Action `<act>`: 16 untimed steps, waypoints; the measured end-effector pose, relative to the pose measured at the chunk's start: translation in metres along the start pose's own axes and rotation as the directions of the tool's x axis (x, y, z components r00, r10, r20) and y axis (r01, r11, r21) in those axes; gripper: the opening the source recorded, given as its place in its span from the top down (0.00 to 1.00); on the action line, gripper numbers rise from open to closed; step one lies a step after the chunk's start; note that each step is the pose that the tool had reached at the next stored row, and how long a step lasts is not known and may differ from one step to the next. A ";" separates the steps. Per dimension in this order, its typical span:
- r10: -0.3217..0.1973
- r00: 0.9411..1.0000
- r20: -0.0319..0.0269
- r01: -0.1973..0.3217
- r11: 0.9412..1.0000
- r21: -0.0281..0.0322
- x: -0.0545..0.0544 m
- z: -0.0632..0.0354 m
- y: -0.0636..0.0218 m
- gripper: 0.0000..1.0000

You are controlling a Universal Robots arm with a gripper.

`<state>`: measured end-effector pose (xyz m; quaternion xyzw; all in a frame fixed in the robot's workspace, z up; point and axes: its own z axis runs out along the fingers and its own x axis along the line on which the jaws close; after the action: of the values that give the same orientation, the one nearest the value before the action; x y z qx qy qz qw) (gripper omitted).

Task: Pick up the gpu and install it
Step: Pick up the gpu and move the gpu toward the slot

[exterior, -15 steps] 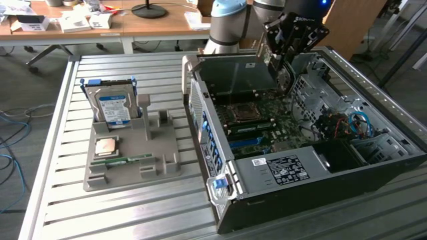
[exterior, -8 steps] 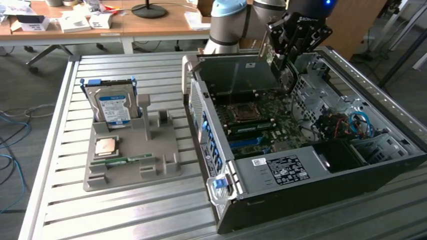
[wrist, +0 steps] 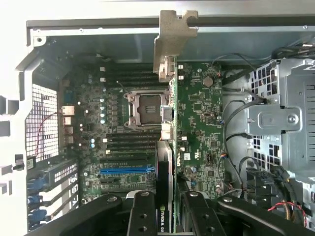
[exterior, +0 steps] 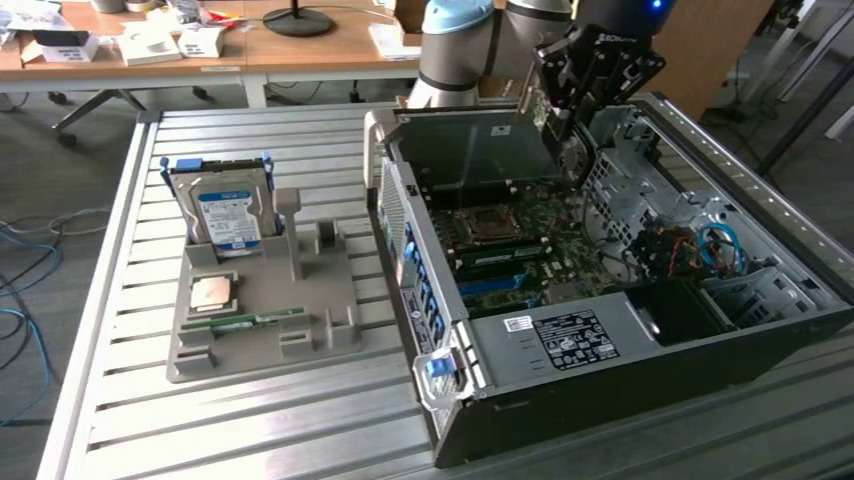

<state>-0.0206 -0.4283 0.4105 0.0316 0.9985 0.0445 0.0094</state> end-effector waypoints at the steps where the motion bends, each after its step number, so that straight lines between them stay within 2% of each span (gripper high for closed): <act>1: 0.000 1.000 0.000 0.000 1.000 0.000 -0.001 0.0000 0.0001 0.73; 16: 0.000 1.000 0.000 0.000 1.000 0.000 -0.026 0.0006 0.0016 0.73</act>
<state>0.0054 -0.4283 0.4105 0.0316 0.9985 0.0445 0.0094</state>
